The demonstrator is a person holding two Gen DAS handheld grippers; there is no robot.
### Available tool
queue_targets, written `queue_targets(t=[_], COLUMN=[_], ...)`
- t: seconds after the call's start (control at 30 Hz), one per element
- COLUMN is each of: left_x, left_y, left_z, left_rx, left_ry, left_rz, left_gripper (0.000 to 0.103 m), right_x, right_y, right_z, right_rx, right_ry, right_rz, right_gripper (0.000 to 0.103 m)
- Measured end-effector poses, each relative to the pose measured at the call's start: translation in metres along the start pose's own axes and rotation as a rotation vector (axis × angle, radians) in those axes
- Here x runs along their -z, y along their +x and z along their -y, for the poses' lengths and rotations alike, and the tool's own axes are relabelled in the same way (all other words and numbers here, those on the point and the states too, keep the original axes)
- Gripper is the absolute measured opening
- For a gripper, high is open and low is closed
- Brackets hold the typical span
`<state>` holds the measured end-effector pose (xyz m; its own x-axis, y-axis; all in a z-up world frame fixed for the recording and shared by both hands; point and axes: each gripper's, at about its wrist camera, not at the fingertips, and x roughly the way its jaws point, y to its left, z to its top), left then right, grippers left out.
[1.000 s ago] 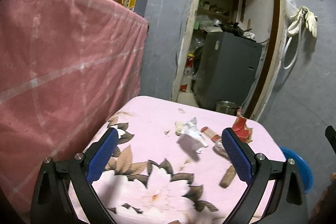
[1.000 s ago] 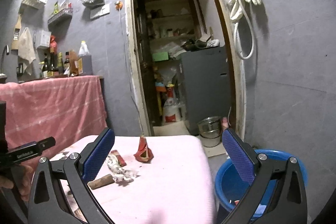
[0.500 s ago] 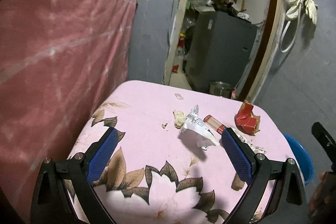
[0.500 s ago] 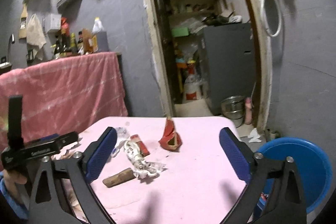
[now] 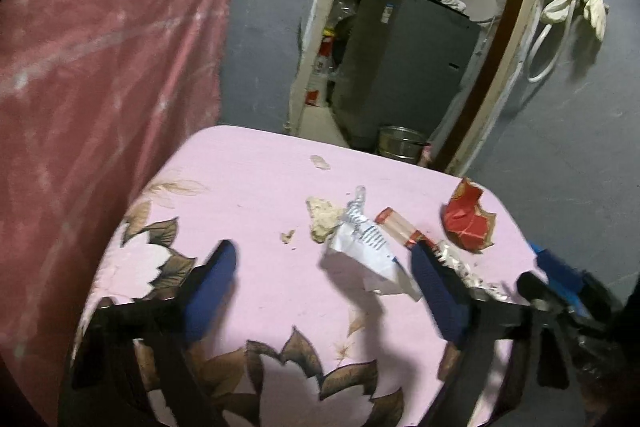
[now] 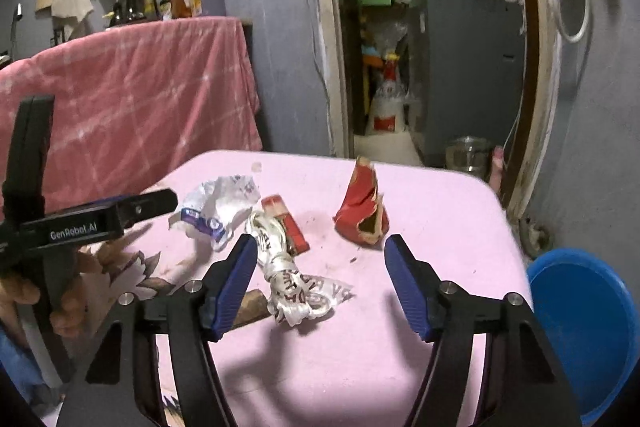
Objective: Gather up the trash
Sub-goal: 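Grasp the white plastic wrapper with the left gripper while the right grasps the white cord bundle, then carry both items over the blue bucket and open both grippers to drop them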
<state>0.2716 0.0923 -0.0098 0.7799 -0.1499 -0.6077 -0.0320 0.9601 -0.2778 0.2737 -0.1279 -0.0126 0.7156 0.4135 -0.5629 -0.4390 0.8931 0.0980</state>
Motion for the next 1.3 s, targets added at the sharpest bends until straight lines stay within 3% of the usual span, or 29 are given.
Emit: queue_targets(t=[0.1,0.4,0.67,0.87,1.07,1.3], left_x=[-0.002,-0.006,-0.008,0.000,0.013,0.023], left_y=[0.003,0.021,0.025,0.023,0.009,-0.021], left_z=[-0.003,0.002,-0.002,0.007,0.014,0.037], left_rx=[0.032,0.098,0.076,0.047,0.019,0.013], left_ry=[-0.027,-0.033,-0.053,-0.016,0.002,0.063], left_rz=[-0.006,-0.083,-0.115,-0.118,-0.070,0.055], left_gripper=[0.069,0.042,0.014,0.006,0.002,0.002], right_x=[0.001,0.003,0.007,0.010,0.013,0.009], right_y=[0.005,0.023,0.034,0.032,0.023,-0.004], right_z=[0.002,-0.003,-0.010,-0.010,-0.009,0.001], right_rx=[-0.010,-0.036,-0.067,-0.080,-0.066,-0.064], right_ry=[0.014,0.004,-0.010,-0.008,-0.005,0.042], right_rz=[-0.031,-0.105,-0.160,-0.155,-0.119,-0.002], right_gripper=[0.060,0.046,0.034,0.017,0.013,0.012])
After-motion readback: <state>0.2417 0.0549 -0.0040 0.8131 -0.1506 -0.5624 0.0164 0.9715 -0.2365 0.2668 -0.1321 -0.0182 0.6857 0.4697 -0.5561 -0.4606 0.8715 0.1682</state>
